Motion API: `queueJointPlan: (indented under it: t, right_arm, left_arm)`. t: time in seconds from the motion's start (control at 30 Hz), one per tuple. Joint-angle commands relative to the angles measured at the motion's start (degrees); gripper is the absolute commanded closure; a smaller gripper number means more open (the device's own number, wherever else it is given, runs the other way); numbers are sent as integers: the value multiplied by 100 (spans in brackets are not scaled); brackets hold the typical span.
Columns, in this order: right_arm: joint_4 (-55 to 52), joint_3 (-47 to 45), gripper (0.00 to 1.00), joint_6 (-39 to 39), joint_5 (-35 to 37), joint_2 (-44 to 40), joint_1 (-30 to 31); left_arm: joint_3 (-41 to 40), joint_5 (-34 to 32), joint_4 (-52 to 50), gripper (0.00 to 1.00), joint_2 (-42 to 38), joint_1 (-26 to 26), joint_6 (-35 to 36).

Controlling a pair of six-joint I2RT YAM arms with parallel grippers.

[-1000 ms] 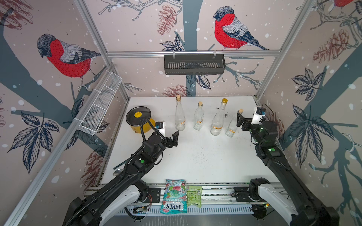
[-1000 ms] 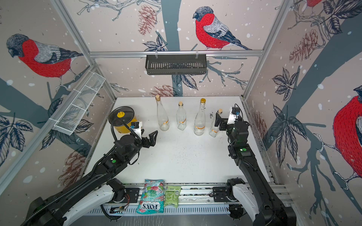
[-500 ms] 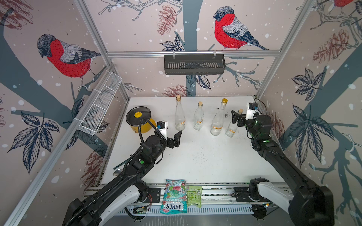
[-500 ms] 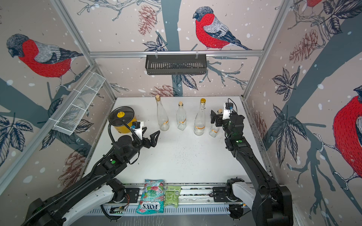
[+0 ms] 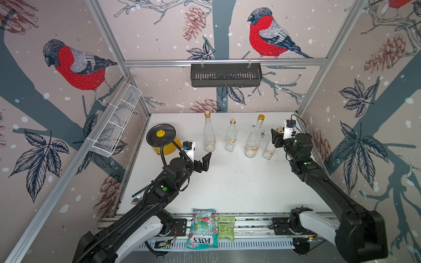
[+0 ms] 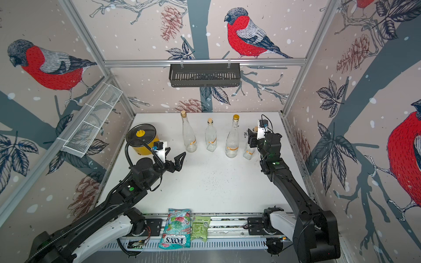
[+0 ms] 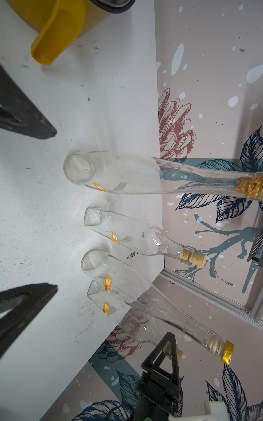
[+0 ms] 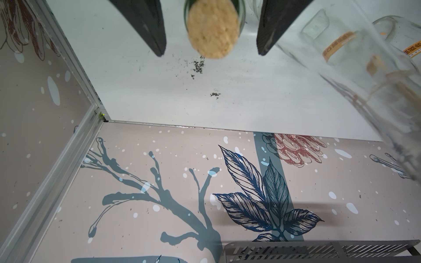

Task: Remove the label from the bottle
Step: Pick up the bottle from the center of the board.

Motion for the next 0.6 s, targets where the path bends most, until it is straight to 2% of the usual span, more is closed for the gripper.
queueJointPlan:
  t: [0.0,0.1,0.37,0.57]
  right_arm:
    - [100,19,47,-199,167,-73,83]
    - [41,27,55,-301,316,-138,200]
    - [-447,271,70,-499,669,-420,575]
    - [-875,283,72,-448,678,-987,721]
  left_arm:
    - [-38,86,419,2,-6,-14,55]
    - [-40,72,428,2,-9,-14,63]
    - [-144,135,691,2,-109,-40,68]
    - [-58,361,872,2,37,-70,132]
